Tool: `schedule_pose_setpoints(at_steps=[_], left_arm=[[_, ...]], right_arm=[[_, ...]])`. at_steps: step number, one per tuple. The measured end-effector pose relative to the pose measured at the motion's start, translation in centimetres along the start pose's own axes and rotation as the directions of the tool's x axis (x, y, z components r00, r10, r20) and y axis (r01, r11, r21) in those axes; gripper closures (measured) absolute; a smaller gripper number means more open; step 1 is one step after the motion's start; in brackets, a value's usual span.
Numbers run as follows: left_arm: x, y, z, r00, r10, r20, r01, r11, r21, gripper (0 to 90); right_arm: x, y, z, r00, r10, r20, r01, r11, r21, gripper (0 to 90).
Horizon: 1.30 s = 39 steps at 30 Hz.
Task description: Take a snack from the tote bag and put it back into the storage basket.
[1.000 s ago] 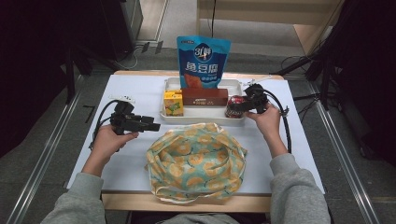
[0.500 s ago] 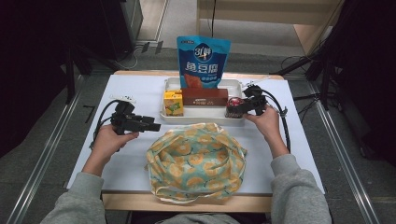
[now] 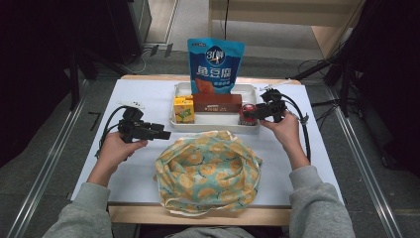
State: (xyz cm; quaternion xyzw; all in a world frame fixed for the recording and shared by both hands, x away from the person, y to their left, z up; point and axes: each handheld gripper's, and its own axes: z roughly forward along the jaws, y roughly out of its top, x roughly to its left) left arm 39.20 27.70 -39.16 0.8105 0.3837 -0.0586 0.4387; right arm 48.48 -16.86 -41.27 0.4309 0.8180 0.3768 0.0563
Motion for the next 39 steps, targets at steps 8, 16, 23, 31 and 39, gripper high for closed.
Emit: schedule_pose_setpoints(at_steps=[8, 16, 23, 31, 39], left_arm=[[-0.1, 0.1, 0.0, 1.0, -0.001, 0.002, 0.001, 1.0, -0.002, 37.3], [-0.1, 0.2, 0.0, 1.0, 0.0, 0.003, 0.0, 1.0, 0.0, 37.0], [-0.1, 0.2, -0.1, 1.0, 0.001, 0.003, -0.001, 1.0, -0.002, 36.9], [-0.2, 0.2, -0.1, 1.0, 0.005, 0.007, -0.005, 1.0, -0.002, 36.9], [-0.2, 0.2, -0.1, 1.0, 0.006, 0.005, -0.006, 1.0, -0.001, 36.6]], right_arm=[[0.7, -0.6, -1.7, 1.0, -0.001, 0.0, 0.001, 1.0, -0.008, 28.3], [1.5, -1.2, -3.4, 0.9997, 0.004, -0.024, -0.005, 0.999, -0.034, 30.8], [2.4, -1.8, -4.1, 0.9987, 0.002, -0.051, -0.003, 0.999, -0.033, 31.6], [3.5, -2.7, -4.7, 0.9977, -0.003, -0.067, 0.0, 0.999, -0.04, 33.0], [4.4, -3.6, -5.0, 0.9964, -0.026, -0.08, 0.023, 0.999, -0.04, 33.0]])
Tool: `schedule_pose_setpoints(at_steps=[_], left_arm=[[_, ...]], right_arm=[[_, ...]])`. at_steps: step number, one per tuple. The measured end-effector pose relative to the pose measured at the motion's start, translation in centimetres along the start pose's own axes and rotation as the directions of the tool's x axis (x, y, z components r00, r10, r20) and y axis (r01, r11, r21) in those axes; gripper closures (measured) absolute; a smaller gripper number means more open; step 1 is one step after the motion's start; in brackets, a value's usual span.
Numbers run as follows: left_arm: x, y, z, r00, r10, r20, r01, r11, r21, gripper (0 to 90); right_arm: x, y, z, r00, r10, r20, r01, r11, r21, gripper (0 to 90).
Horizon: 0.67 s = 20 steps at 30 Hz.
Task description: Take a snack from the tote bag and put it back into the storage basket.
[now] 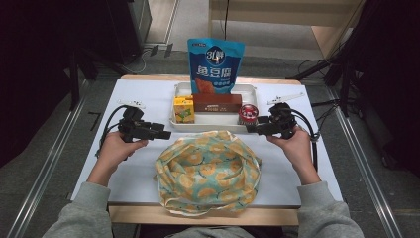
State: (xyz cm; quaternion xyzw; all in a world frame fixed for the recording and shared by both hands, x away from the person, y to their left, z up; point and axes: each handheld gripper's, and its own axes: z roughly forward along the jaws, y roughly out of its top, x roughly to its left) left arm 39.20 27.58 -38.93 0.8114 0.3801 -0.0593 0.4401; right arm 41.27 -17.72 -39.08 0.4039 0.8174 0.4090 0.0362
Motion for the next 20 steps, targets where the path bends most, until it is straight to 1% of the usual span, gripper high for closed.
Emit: schedule_pose_setpoints(at_steps=[4, 6, 9, 13, 15, 18, 20], left_arm=[[0.0, 0.0, 0.0, 1.0, 0.0, 0.0, 0.0, 1.0, -0.001, 36.5], [0.0, 0.0, 0.0, 1.0, -0.002, 0.001, 0.002, 1.0, -0.002, 36.4], [0.0, 0.0, 0.0, 0.9999, -0.004, 0.015, 0.004, 1.0, -0.009, 36.4], [0.0, 0.0, 0.1, 0.9999, -0.001, 0.011, 0.001, 1.0, -0.008, 35.6], [0.1, -0.1, 0.2, 0.9999, -0.011, 0.007, 0.011, 0.9999, -0.007, 35.1], [0.3, -0.1, 0.3, 0.9999, -0.01, 0.005, 0.01, 0.9999, -0.002, 34.6], [0.3, -0.2, 0.3, 0.9998, -0.018, 0.007, 0.018, 0.9998, -0.004, 34.0]], right_arm=[[0.3, -0.6, 0.1, 1.0, -0.009, 0.002, 0.009, 1.0, 0.022, 33.0], [0.4, -0.9, 0.1, 0.9999, -0.013, 0.001, 0.013, 1.0, 0.024, 32.9], [0.6, -1.4, 0.0, 0.9999, -0.012, -0.002, 0.012, 1.0, 0.023, 32.8], [0.8, -1.9, 0.1, 0.9998, -0.015, -0.009, 0.015, 1.0, 0.027, 32.6], [0.9, -2.1, 0.2, 0.9997, -0.021, -0.01, 0.022, 0.999, 0.031, 32.4], [0.9, -2.3, 0.3, 0.9997, -0.023, -0.008, 0.023, 0.999, 0.031, 31.6], [0.8, -2.3, 0.3, 0.9997, -0.024, -0.008, 0.024, 0.999, 0.031, 31.3]])
